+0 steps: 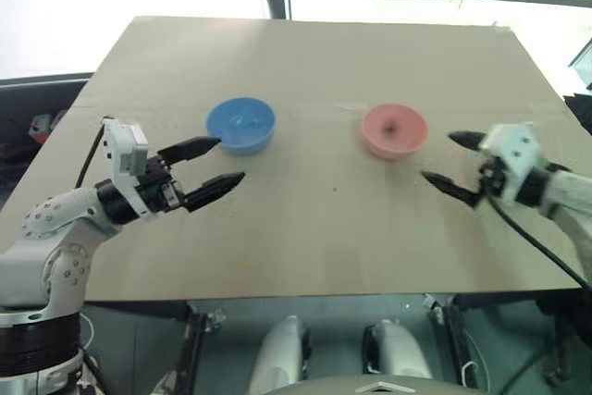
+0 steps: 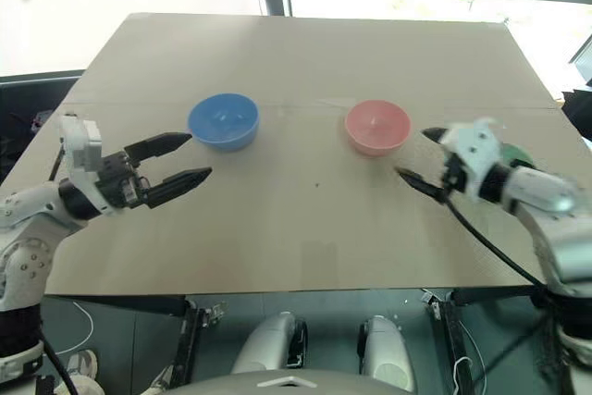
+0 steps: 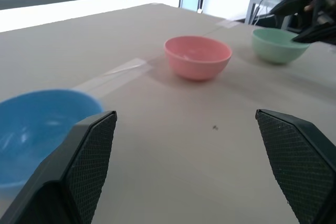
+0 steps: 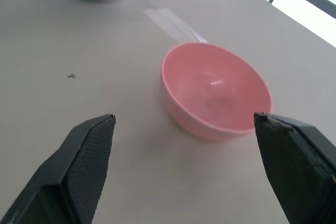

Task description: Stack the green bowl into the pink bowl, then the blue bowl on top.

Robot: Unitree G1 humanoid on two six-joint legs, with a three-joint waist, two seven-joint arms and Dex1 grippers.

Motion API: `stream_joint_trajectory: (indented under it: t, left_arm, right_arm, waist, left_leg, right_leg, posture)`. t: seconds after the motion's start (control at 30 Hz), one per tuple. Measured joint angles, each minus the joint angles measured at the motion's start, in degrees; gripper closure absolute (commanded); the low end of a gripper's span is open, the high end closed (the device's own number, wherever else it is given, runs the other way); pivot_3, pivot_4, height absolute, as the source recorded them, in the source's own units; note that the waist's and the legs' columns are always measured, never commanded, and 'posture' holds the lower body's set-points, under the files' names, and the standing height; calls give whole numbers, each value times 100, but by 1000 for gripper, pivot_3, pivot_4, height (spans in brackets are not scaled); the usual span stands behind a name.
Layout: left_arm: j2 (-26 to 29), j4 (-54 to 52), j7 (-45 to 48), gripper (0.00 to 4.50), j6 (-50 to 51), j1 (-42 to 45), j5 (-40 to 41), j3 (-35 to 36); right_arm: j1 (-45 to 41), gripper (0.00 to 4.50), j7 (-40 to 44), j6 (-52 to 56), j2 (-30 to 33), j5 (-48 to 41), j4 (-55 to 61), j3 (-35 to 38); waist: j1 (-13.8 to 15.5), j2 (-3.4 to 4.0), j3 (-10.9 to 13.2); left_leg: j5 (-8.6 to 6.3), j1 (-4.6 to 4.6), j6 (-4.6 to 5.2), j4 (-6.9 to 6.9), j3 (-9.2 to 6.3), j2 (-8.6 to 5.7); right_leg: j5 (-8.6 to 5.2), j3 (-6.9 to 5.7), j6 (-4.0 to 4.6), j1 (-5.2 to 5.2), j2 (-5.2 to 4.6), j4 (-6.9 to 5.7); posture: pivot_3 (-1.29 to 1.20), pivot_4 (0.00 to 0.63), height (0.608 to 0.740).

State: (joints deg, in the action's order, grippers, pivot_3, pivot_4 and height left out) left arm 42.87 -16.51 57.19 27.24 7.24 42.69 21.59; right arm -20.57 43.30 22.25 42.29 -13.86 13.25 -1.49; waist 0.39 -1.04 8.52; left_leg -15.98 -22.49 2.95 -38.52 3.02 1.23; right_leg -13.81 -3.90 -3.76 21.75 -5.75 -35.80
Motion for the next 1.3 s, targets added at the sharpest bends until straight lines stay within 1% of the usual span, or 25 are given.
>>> stream_joint_trajectory:
  t: [0.03, 0.07, 0.1, 0.13, 0.23, 0.27, 0.3, 0.33, 0.4, 0.43, 0.47, 0.5, 0.53, 0.67, 0.73, 0.77, 0.87, 0.97, 1.07, 1.17, 1.27, 1.3]
  left_arm:
    - [-106, -119, -47, 0, 3, 14, 52, -91]
    - [-131, -186, -67, 0, 6, 21, 79, -147]
    - [-139, -301, -62, 0, 7, -23, 135, -165]
    - [-139, -335, -60, 0, 6, -29, 141, -175]
    - [-134, -435, -34, 0, -3, -193, 192, -129]
    - [-134, -477, -41, 0, -3, -229, 222, -100]
    - [-134, -514, -52, 0, -3, -245, 245, -88]
    - [-134, -573, -73, 0, -4, -309, 256, -31]
    - [-134, -648, -120, 0, -7, -399, 261, 64]
    - [-134, -676, -124, 0, -8, -438, 263, 81]
    - [-136, -722, -137, 0, -14, -518, 263, 106]
    - [-146, -749, -144, 0, -15, -571, 263, 115]
    - [-165, -770, -151, 0, -20, -617, 263, 130]
    - [-211, -774, -230, 0, -67, -691, 261, 169]
    - [-241, -776, -252, 0, -115, -739, 260, 178]
    - [-257, -776, -261, 0, -133, -768, 257, 189]
    - [-267, -777, -264, 0, -188, -806, 251, 218]
    - [-267, -775, -267, 0, -228, -804, 248, 222]
    - [-267, -775, -267, 0, -239, -787, 247, 212]
    - [-267, -775, -262, 0, -239, -758, 248, 196]
    - [-266, -772, -237, 0, -239, -736, 248, 149]
    - [-266, -770, -224, 0, -238, -728, 249, 120]
  right_arm:
    - [-345, 66, -17, -258, -210, 379, -430, -437]
    - [-474, 66, -24, -373, -308, 540, -619, -624]
    - [-776, 66, -14, -625, -554, 823, -1082, -960]
    - [-858, 66, -10, -696, -623, 898, -1221, -1043]
    - [-1399, 829, 50, -1216, -915, 1327, -2144, -1416]
    - [-1662, 1403, 73, -1408, -1025, 1464, -2563, -1522]
    - [-1801, 1778, 81, -1500, -1085, 1544, -2794, -1570]
    - [-2006, 2250, 113, -1683, -1180, 1630, -3142, -1620]
    - [-2260, 3027, 134, -1951, -1307, 1758, -3609, -1652]
    - [-2304, 3331, 145, -2039, -1337, 1788, -3718, -1652]
    - [-2349, 3918, 186, -2167, -1374, 1812, -3850, -1654]
    - [-2358, 4313, 220, -2246, -1393, 1823, -3927, -1653]
    - [-2357, 4423, 265, -2293, -1416, 1843, -4013, -1660]
    - [-2363, 4423, 361, -2419, -1480, 1895, -4138, -1657]
    - [-2333, 4423, 477, -2388, -1503, 1831, -4005, -1638]
    - [-2256, 4423, 616, -2306, -1515, 1724, -3740, -1617]
    - [-1850, 4423, 1181, -1598, -1546, 1203, -2373, -1633]
    - [-1431, 4423, 1490, -997, -1544, 993, -1233, -1910]
    - [-1156, 3377, 1589, -569, -1561, 962, -860, -2169]
    - [-1061, 1908, 1470, -523, -1543, 1124, -871, -2217]
    - [-976, 655, 1156, -614, -1497, 1315, -837, -2127]
    - [-879, 655, 1074, -479, -1477, 1267, -699, -1974]
  waist:
    - [-16, -2, 0]
    - [-13, -3, 1]
    - [-8, -2, 1]
    - [-6, -2, 1]
    - [-14, 0, 4]
    - [-35, 0, 5]
    - [-38, 0, 5]
    - [-49, 1, 5]
    - [-70, 1, 5]
    - [-74, 1, 5]
    - [-86, 1, 5]
    - [-94, 1, 5]
    - [-101, 1, 5]
    - [-117, 5, 7]
    - [-120, 5, 8]
    - [-121, 5, 8]
    - [-107, 5, 7]
    - [-93, 4, 6]
    - [-91, 3, 6]
    - [-97, 2, 5]
    - [-96, 1, 4]
    - [-85, 2, 5]
  left_leg:
    - [0, -1, 0, 0, -1, 1]
    - [0, -5, 0, 0, -6, 0]
    - [1, -14, -1, 2, -7, 1]
    - [1, -17, -1, 2, -8, 0]
    - [0, -31, -1, 6, -9, -2]
    - [0, -31, -1, 5, -10, -2]
    - [1, -31, -1, 4, -11, -2]
    - [1, -27, -2, 3, -12, -1]
    - [4, -26, -6, 3, -15, 0]
    - [4, -24, -6, 3, -16, 0]
    - [4, -24, -7, 3, -15, 0]
    - [4, -24, -7, 3, -15, 1]
    - [4, -25, -7, 4, -15, 1]
    - [4, -23, -8, 3, -14, 1]
    - [5, -23, -8, 4, -15, 3]
    - [5, -23, -9, 6, -15, 4]
    - [4, -26, -9, 11, -20, 6]
    - [4, -27, -9, 9, -22, 2]
    - [4, -23, -8, -2, -22, 0]
    - [6, -15, -12, -3, -22, 0]
    - [7, -15, -14, 0, -22, 1]
    - [7, -20, -13, 1, -23, 1]
  right_leg:
    - [0, 0, 0, 1, 2, 0]
    - [0, -5, 1, 2, 2, 1]
    - [-1, -7, 1, 11, 4, 2]
    - [0, -8, 1, 11, 4, 1]
    - [1, -15, -1, 14, 2, 3]
    - [0, -18, -1, 14, 1, 10]
    - [0, -19, -1, 13, 2, 11]
    - [0, -20, -1, 12, 2, 16]
    - [0, -23, 0, 11, 3, 14]
    - [0, -23, 0, 9, 3, 14]
    - [0, -23, 0, 10, 3, 12]
    - [0, -23, 0, 10, 3, 10]
    - [0, -23, 0, 10, 3, 8]
    - [0, -21, 0, 10, 3, 7]
    - [0, -21, 0, 11, 4, 6]
    - [0, -21, 0, 11, 4, 4]
    - [0, -27, 0, 10, 5, 1]
    - [0, -31, 0, 7, 0, 2]
    - [0, -30, 0, 7, -2, 5]
    - [0, -28, 1, 6, 0, -3]
    - [0, -27, 1, 7, 3, -3]
    - [0, -27, 1, 9, 2, -1]
  posture:
    - [0, 150, 740]
    - [0, 150, 740]
    - [0, 150, 740]
    - [0, 150, 740]
    - [0, 150, 740]
    - [0, 150, 740]
    - [0, 150, 740]
    - [0, 150, 740]
    - [0, 150, 740]
    - [0, 150, 740]
    - [0, 150, 740]
    - [0, 150, 740]
    - [0, 150, 740]
    - [0, 150, 740]
    - [0, 150, 740]
    - [0, 150, 740]
    - [0, 150, 740]
    - [0, 150, 740]
    - [0, 150, 740]
    - [0, 150, 740]
    - [0, 150, 740]
    - [0, 150, 740]
